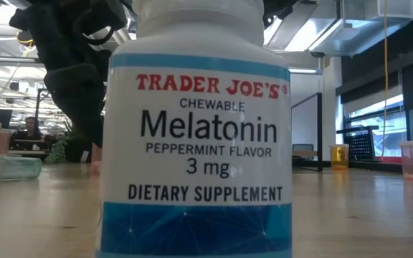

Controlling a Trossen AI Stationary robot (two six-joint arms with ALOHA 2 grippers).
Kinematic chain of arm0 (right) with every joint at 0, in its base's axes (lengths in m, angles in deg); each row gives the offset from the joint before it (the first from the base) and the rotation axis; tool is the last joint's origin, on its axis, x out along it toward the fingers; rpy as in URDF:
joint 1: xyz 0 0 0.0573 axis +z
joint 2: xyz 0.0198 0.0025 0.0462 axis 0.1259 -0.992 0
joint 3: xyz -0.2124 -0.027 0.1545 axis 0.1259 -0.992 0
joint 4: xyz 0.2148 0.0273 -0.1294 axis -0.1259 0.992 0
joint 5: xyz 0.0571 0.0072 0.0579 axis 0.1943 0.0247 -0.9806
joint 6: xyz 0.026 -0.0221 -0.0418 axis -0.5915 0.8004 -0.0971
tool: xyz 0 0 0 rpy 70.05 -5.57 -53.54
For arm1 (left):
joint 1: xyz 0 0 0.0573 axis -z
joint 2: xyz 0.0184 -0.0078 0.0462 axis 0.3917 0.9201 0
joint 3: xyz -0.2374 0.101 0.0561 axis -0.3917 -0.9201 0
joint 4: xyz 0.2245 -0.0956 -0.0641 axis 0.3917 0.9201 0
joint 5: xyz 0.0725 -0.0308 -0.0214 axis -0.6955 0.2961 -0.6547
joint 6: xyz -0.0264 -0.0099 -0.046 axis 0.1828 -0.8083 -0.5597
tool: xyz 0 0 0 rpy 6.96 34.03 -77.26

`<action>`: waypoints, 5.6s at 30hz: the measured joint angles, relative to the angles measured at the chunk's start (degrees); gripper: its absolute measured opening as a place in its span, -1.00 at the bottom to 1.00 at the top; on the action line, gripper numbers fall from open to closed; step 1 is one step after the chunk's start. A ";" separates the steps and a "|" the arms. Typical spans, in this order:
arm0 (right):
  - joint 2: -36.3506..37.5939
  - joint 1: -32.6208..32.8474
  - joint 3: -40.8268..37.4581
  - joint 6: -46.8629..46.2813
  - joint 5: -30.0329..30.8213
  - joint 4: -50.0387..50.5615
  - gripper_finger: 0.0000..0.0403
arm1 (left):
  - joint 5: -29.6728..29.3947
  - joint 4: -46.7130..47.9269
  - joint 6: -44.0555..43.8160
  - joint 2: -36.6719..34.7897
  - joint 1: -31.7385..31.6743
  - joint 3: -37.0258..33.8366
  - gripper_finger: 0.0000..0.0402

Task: Pick and place medicine bottles onto shelf by color
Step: Put the middle pink pill bottle on the shelf

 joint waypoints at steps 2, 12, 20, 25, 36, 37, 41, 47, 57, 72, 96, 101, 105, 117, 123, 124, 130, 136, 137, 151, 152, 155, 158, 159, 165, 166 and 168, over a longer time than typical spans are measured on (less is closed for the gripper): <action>0.00 -0.01 0.00 0.07 0.00 0.00 -0.07 | 0.00 0.01 0.02 0.00 0.00 0.00 -0.34; 0.00 0.01 0.00 0.02 0.00 -0.01 -0.07 | 0.38 0.81 0.11 -0.07 -0.01 0.72 -0.56; 0.00 0.00 0.00 0.06 0.00 -0.01 -0.07 | 0.49 4.48 3.30 -0.07 -0.02 7.30 -0.56; 0.00 -0.01 0.00 0.07 0.00 -0.01 -0.07 | 0.52 9.37 6.49 -0.09 -0.34 13.85 -0.56; 0.00 -0.02 0.00 -3.93 -0.02 -0.43 -0.07 | 1.14 13.94 16.09 -0.11 -2.08 25.38 -0.57; 0.00 -0.08 0.00 -4.37 -0.03 -0.40 -0.07 | 1.16 13.99 16.74 -0.11 -2.31 25.77 -0.57; -0.66 -0.12 0.00 -4.52 -2.38 -1.56 -0.07 | 1.11 13.93 18.75 -0.11 -3.08 26.68 -0.57; -3.56 -0.51 0.00 -4.05 -3.02 -5.05 -0.07 | 1.11 12.96 19.47 -0.11 -3.19 26.82 -0.57; -3.55 -2.76 0.00 -4.32 -2.99 -3.04 -0.07 | 2.13 8.48 25.32 3.79 -6.93 26.97 -0.57; 1.15 -2.11 2.64 -4.06 -3.48 14.67 -0.06 | 8.26 -2.78 33.01 17.61 -12.79 26.86 -0.57; 16.30 2.68 -19.10 -1.03 -8.23 -7.11 -0.06 | 9.44 -6.36 35.65 25.55 -13.31 26.80 -0.57; 16.90 2.63 -19.91 -1.27 -9.08 -7.81 -0.07 | 9.51 -6.61 35.51 26.00 -13.31 26.81 -0.57; 16.90 2.63 -19.91 -1.35 -9.08 -7.54 -0.07 | 9.55 -6.25 35.41 26.18 -13.31 26.80 -0.57; 16.87 2.59 -19.87 -8.37 4.58 -5.11 -0.07 | 9.55 -6.03 35.34 26.18 -13.31 26.80 -0.57; 16.87 2.61 -19.87 -10.47 5.92 -3.92 -0.07 | 9.55 -6.01 35.34 26.20 -13.31 26.80 -0.57; 16.87 2.61 -19.87 -10.45 5.92 -3.92 -0.07 | 9.55 -6.01 35.34 26.18 -13.31 26.80 -0.57; 16.87 2.61 -19.87 -10.40 5.92 -3.96 -0.07 | 9.55 -5.99 34.99 26.18 -13.31 26.80 -0.57; 16.87 2.61 -19.87 -10.34 5.92 -3.99 -0.07 | 10.86 -5.90 34.42 26.19 -13.31 26.80 -0.57; 16.87 2.61 -19.87 -10.34 5.92 -4.02 -0.07 | 10.87 -5.90 34.42 26.18 -13.31 26.80 -0.57; 16.85 2.61 -19.85 -10.32 5.95 -4.05 -0.07 | 10.58 -5.77 32.52 26.19 -13.29 26.77 -0.41; 16.85 2.61 -19.85 -10.32 5.93 -4.05 -0.07 | 10.51 -5.77 32.52 26.18 -13.29 26.77 -0.38; 16.85 2.61 -19.85 -10.32 5.95 -4.05 -0.07 | 10.51 -5.53 32.52 26.25 -13.18 26.71 -0.30; 16.85 2.61 -19.85 -10.32 5.95 -4.05 -0.07 | 10.51 -5.57 32.52 26.25 -13.13 26.71 -0.19; 16.85 2.61 -19.85 -10.32 5.95 -4.05 -0.07 | 10.51 -5.57 32.52 26.25 -13.11 26.71 -0.15; 16.85 2.61 -19.85 -10.32 5.95 -4.05 -0.07 | 10.45 -5.64 33.36 26.25 -13.11 26.71 0.17; 16.85 2.61 -19.85 -10.32 5.95 -4.05 -0.07 | 10.45 -5.62 33.58 26.25 -13.11 26.71 0.22; 16.85 2.61 -19.85 -10.32 5.95 -4.05 -0.07 | 10.43 -5.60 34.10 26.25 -12.96 26.71 0.32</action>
